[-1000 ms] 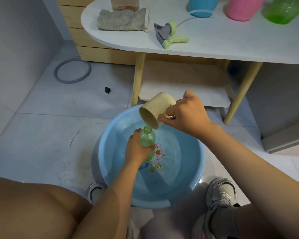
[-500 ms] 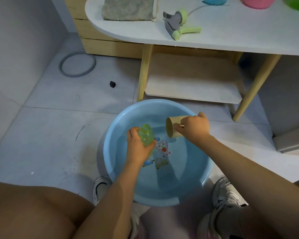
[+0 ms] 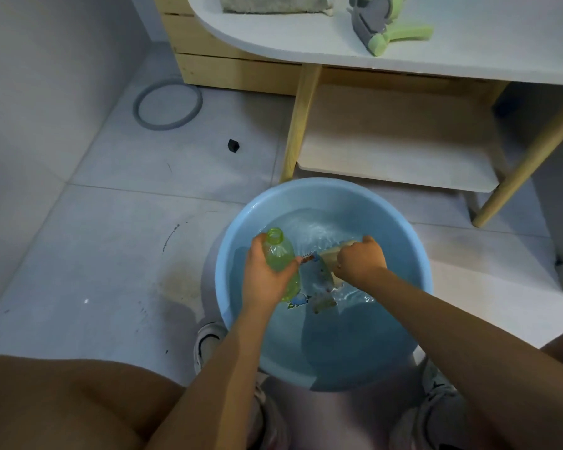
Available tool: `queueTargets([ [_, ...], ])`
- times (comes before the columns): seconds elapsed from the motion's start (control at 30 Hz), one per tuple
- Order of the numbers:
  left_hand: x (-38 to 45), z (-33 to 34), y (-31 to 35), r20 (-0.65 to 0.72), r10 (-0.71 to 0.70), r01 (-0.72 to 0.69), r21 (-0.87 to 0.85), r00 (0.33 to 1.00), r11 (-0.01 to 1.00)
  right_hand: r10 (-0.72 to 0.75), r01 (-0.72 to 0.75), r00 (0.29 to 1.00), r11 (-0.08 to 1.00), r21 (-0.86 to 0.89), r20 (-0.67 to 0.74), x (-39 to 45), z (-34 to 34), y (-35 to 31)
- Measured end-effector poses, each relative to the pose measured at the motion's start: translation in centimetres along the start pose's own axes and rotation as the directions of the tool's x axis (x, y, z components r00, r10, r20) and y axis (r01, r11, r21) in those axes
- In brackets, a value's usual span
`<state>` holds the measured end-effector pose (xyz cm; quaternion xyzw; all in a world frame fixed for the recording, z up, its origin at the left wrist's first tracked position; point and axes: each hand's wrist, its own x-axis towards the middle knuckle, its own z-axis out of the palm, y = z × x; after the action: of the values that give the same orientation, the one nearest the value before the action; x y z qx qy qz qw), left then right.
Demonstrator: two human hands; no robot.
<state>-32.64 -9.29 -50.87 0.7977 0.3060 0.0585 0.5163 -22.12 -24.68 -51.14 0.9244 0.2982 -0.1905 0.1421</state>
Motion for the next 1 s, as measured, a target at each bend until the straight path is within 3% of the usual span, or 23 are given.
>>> queueTargets([
  [0.1,0.2,-0.3,-0.2,-0.025,0.011,-0.011,-0.004,1.000,1.000,0.010,-0.014,1.000,0.992,0.122,0.028,0.1,-0.1,0.0],
  [0.17,0.2,-0.5,-0.4,-0.029,0.012,-0.012,-0.011,0.999,1.000,0.089,-0.104,0.994,0.943,0.317,0.062,0.3,-0.2,0.8],
  [0.2,0.2,-0.6,-0.4,-0.028,0.014,-0.015,-0.009,1.000,1.000,0.150,-0.172,0.985,0.866,0.470,0.084,0.4,-0.1,1.4],
  [0.3,0.2,-0.6,-0.4,-0.025,0.021,-0.020,0.022,0.999,1.000,0.278,-0.312,0.941,0.490,0.814,0.194,0.3,0.1,3.1],
  [0.37,0.2,-0.6,-0.3,-0.025,0.027,-0.026,0.032,0.999,0.999,0.301,-0.334,0.919,0.246,0.910,0.255,-0.2,0.4,3.8],
  [0.43,0.2,-0.7,-0.3,-0.027,0.040,-0.039,0.039,0.999,0.998,0.302,-0.309,0.915,0.103,0.946,0.266,-0.6,0.4,4.3],
  [0.63,-0.3,-0.2,0.6,0.019,0.085,-0.086,0.056,0.996,0.995,0.259,-0.186,0.950,0.022,0.982,0.174,-2.7,-2.3,5.9],
  [1.0,-1.0,1.5,2.5,0.084,0.135,-0.140,0.061,0.987,0.988,0.222,0.032,0.973,0.135,0.990,-0.061,-6.3,-7.7,7.6],
])
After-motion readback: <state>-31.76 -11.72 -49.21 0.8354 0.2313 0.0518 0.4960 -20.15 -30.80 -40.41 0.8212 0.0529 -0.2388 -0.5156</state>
